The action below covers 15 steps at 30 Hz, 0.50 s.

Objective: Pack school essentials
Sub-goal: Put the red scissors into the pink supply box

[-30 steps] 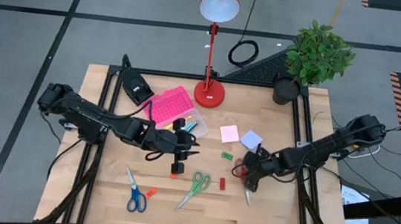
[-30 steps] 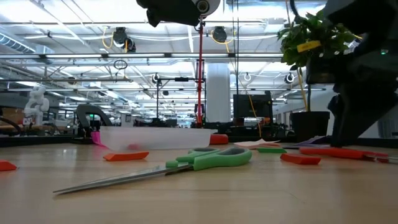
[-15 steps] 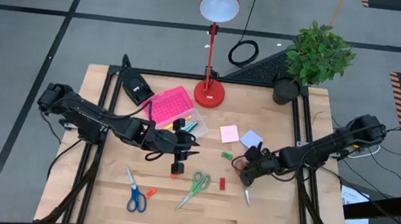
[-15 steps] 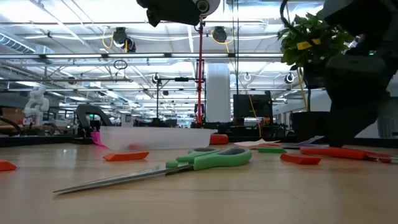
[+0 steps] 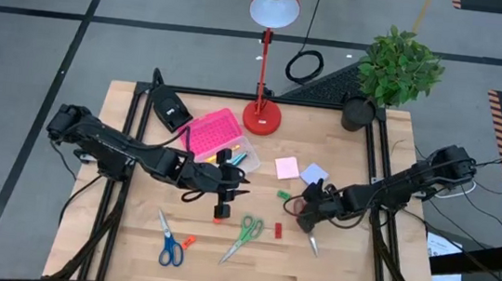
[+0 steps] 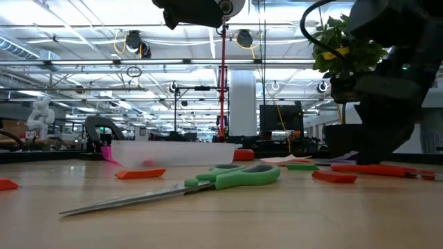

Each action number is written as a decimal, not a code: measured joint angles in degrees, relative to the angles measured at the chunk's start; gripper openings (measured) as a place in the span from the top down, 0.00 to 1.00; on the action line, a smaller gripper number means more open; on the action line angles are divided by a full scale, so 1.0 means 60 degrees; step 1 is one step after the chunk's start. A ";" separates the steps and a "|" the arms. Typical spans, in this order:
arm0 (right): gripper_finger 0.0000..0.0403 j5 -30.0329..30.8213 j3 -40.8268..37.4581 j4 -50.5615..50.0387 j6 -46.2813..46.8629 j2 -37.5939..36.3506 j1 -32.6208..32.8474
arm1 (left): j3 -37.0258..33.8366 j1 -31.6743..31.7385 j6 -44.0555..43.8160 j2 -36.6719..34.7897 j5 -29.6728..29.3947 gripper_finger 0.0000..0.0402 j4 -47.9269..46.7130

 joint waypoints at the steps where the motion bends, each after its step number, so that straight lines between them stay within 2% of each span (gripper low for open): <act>1: 0.49 -0.0014 0.0037 -0.0199 -0.0153 -0.0038 -0.0003 | 0.0000 0.0000 0.0004 0.0000 0.0000 0.71 0.0000; 6: 0.58 0.0101 0.0376 -0.1446 -0.0580 -0.0221 -0.0006 | 0.0000 0.0000 0.0122 0.0000 -0.0004 0.71 -0.0001; 15: 0.81 0.0110 0.0542 -0.1641 -0.1413 -0.0246 0.0015 | 0.0000 0.0000 0.0164 0.0000 -0.0005 0.71 -0.0016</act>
